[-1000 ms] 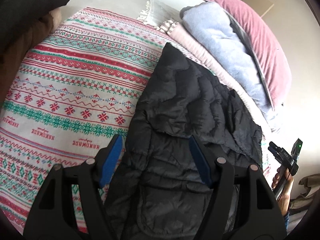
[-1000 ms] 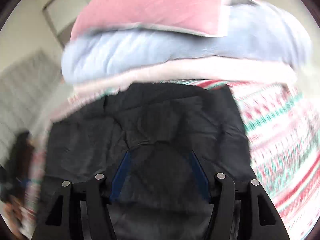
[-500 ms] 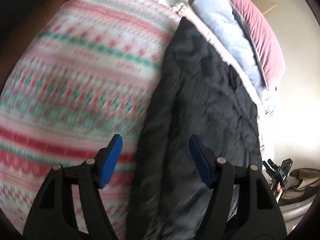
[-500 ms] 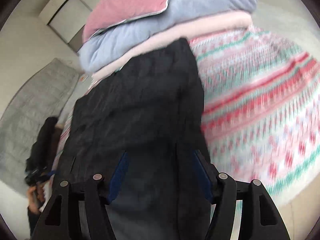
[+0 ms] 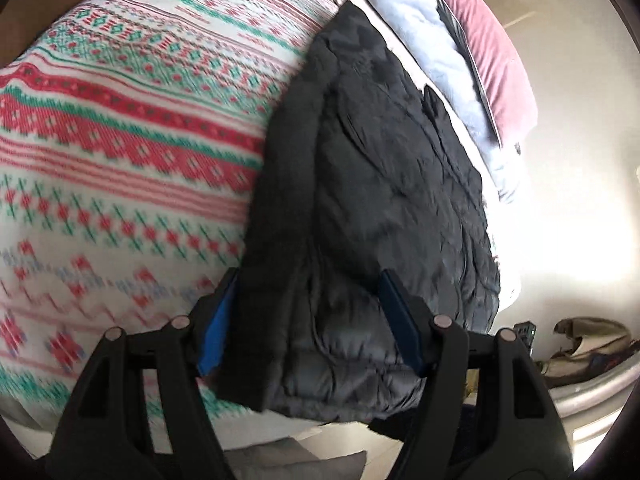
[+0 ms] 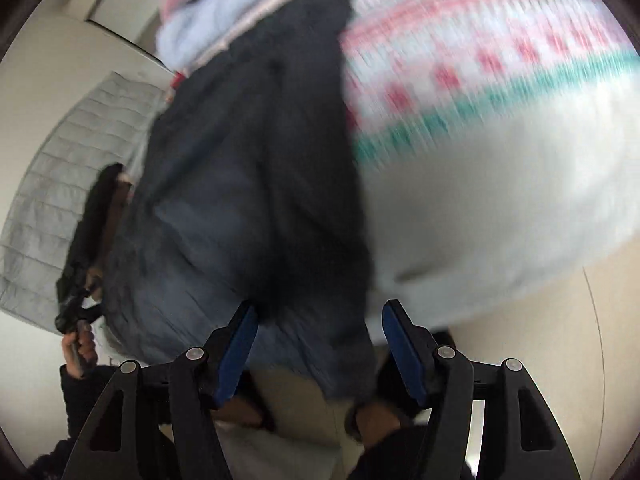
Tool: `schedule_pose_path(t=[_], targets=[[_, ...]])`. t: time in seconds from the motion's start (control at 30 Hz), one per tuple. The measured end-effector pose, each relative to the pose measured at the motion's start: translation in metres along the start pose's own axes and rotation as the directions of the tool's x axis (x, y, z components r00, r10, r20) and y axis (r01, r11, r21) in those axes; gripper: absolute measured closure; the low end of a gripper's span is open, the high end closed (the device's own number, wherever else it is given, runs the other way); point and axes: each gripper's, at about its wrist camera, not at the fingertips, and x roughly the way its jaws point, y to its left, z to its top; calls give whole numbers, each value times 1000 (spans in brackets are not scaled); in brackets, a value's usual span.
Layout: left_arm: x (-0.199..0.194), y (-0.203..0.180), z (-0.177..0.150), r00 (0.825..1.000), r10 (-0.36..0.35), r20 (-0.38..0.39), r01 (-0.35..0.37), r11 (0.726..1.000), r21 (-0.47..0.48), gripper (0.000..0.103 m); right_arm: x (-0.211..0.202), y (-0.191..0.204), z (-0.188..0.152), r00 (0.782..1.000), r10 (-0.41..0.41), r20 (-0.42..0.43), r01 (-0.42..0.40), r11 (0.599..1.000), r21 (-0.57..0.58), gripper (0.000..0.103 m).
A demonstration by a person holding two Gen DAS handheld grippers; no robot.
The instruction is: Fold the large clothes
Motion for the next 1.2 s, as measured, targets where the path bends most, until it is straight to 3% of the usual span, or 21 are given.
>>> schedule_pose_path(t=[0.13,0.23,0.27,0.3,0.33,0.37,0.47,0.57,0.7,0.8,1.0,1.2], targets=[[0,-6,-11,1000,9,9,-9,1000,-2,34,6,2,-7,999,34,-24,-35,999,-25,37],[0,-12,-15,1000,20,14,-20,999,25,34,14,1,-7,998,8,-60,-9,1000,-17,42],[0,-14,-16,1000,25,17,-26,999,41,46,16,2,-5,998,3,-62,-4,1000,-20,64],[2,-18,-17,1000,25,16,-26,998,60,68,15,5,-5,998,19,-66,-22,999,-33,82],[4,-19,-17,1000,9,5,-9,998,65,75,12,10,-3,998,29,-57,-31,999,-45,94],[4,-20,-19,1000,-7,3,7,998,63,82,10,14,-2,999,20,-45,-23,998,-54,94],[-2,-30,-21,1000,6,28,-9,994,105,87,-1,21,-6,1000,15,-10,-15,999,-44,97],[-18,-37,-22,998,-30,63,23,993,112,90,-29,24,-16,993,83,86,-82,996,-15,98],[-34,-43,-24,995,-66,80,59,995,85,92,-79,31,-33,935,232,267,-243,970,6,99],[-47,-51,-26,991,-91,100,86,995,59,92,-99,35,-41,888,297,352,-322,947,13,99],[-94,-78,-46,983,-91,158,81,994,73,93,-127,47,-44,815,394,425,-429,903,-14,100],[-142,-100,-78,965,-129,227,109,989,99,93,-147,82,-56,768,451,455,-471,879,-76,100]])
